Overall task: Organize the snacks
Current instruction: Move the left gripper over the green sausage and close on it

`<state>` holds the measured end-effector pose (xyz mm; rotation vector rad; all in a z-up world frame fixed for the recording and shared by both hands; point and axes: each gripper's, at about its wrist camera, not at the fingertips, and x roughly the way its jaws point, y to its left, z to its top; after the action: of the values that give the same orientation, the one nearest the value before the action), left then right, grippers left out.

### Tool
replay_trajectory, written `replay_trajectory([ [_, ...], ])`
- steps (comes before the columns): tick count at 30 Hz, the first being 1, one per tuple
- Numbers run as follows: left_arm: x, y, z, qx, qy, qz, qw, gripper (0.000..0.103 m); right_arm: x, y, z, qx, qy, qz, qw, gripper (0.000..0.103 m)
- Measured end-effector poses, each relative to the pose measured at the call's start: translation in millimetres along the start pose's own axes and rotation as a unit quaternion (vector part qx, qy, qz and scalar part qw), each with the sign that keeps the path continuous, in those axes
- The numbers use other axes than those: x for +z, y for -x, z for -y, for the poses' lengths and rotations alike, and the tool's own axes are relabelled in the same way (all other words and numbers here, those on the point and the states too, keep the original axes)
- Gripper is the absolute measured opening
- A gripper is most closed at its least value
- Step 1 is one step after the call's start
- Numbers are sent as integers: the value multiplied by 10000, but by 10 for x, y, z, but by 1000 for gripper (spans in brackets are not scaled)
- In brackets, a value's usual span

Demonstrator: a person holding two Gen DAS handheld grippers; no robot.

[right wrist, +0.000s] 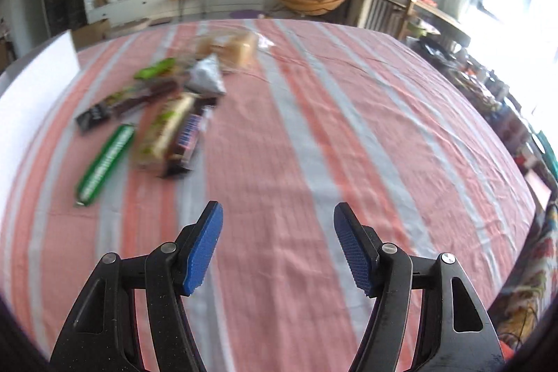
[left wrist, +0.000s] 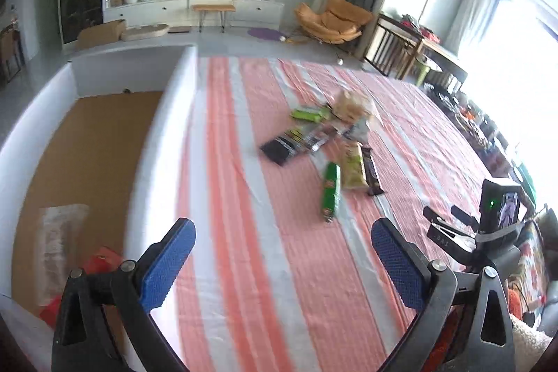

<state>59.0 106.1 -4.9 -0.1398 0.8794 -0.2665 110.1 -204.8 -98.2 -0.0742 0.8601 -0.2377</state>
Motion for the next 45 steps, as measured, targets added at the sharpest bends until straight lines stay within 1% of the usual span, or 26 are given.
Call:
replay_trajectory([
  [2, -27, -294, 272, -91, -121, -186, 9997, 100, -64, -37, 166, -197, -24, 114, 9997, 69],
  [3, -32, -446, 407, -59, -159, -308, 9994, 100, -98, -59, 209, -272, 6, 168, 9995, 69],
  [4, -58, -604, 491, -12, -189, -406, 9990, 100, -118, -107, 225, -350, 0, 133, 9993, 69],
  [5, -83, -729, 551, 38, -215, -438, 9988, 100, -104, -174, 259, -311, -86, -31, 9995, 69],
  [6, -125, -828, 590, 127, -240, -438, 9987, 100, -106, -175, 269, -171, -174, -90, 9997, 69],
  [7, -138, -945, 607, 273, -272, -429, 9983, 100, -119, -172, 300, -89, -248, -77, 9996, 69],
  [8, -189, -1046, 621, 413, -296, -425, 9978, 100, -118, -178, 318, -99, -281, -92, 9995, 70],
  [10, -239, -1167, 532, 623, -287, -383, 9969, 100, -105, -193, 358, -63, -376, -109, 9992, 73],
  [12, -279, -1249, 431, 826, -278, -376, 9955, 100, -105, -202, 408, 39, -518, -131, 9986, 73],
  [15, -297, -1354, 341, 1035, -311, -362, 9935, 100, -141, -210, 489, 142, -721, -180, 9971, 77],
  [17, -314, -1430, 317, 1119, -313, -427, 9923, 100, -155, -220, 520, 218, -847, -220, 9959, 79],
  [18, -311, -1432, 329, 1160, -347, -375, 9919, 100, -211, -186, 498, 238, -899, -227, 9954, 80],
  [20, -322, -1428, 336, 1177, -321, -351, 9919, 101, -214, -194, 490, 230, -905, -237, 9953, 82],
  [22, -323, -1436, 331, 1208, -290, -370, 9916, 103, -219, -193, 482, 243, -898, -241, 9954, 83],
  [29, -317, -1447, 321, 1199, -278, -373, 9917, 103, -225, -189, 461, 298, -861, -267, 9955, 87],
  [45, -315, -1451, 323, 1207, -283, -385, 9915, 103, -228, -179, 458, 314, -862, -267, 9954, 88],
])
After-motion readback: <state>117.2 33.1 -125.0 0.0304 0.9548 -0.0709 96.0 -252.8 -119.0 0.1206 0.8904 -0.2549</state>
